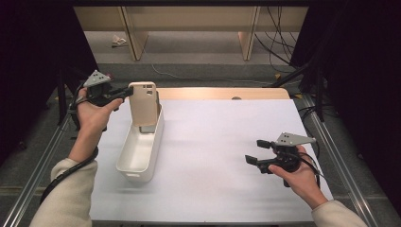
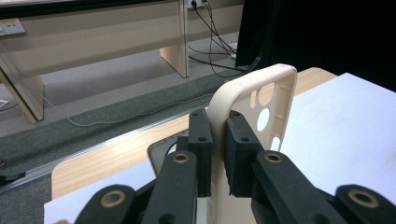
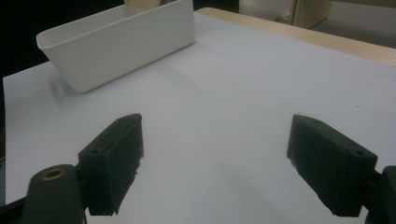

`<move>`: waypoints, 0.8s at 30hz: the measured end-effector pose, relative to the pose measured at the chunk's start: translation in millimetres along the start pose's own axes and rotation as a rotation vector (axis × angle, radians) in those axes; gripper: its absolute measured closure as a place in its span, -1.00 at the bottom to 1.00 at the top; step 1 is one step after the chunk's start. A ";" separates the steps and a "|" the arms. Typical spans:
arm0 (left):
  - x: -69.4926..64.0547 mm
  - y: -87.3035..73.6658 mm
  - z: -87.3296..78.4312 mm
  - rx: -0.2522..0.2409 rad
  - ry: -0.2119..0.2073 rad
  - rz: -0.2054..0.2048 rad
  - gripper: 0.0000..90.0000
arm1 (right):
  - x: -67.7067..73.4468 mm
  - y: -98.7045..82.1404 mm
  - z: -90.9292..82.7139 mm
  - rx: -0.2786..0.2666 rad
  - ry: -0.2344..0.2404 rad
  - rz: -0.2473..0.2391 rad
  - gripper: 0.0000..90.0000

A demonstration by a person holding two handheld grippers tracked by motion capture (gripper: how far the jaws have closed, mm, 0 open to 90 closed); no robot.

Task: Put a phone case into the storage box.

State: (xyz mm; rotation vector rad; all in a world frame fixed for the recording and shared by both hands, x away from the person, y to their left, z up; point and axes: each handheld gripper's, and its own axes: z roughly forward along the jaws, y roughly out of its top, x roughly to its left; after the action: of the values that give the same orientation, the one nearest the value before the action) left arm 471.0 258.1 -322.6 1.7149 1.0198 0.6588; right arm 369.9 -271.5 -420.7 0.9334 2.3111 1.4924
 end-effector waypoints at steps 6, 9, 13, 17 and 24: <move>2.7 -1.7 0.3 0.004 -0.004 -0.002 0.82 | -0.3 -0.2 0.1 0.001 -0.001 0.000 -0.57; 3.1 -2.8 1.0 0.005 -0.004 -0.002 0.82 | -0.1 -0.1 0.3 0.002 0.000 0.000 -0.57; 4.4 -4.9 2.7 0.012 -0.003 0.001 0.82 | -0.2 -0.2 0.4 0.002 0.000 -0.001 -0.57; 6.4 -8.3 5.1 0.018 0.000 -0.005 0.82 | -0.2 -0.1 0.3 0.003 0.000 -0.001 -0.57; 7.0 -16.9 12.7 0.045 -0.002 -0.002 0.82 | 0.0 -0.2 0.5 0.003 0.000 -0.001 -0.57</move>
State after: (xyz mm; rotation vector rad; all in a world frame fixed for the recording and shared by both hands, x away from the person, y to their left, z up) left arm 479.2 260.7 -343.2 1.7525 1.0421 0.6376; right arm 370.2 -271.2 -421.1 0.9324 2.3138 1.4891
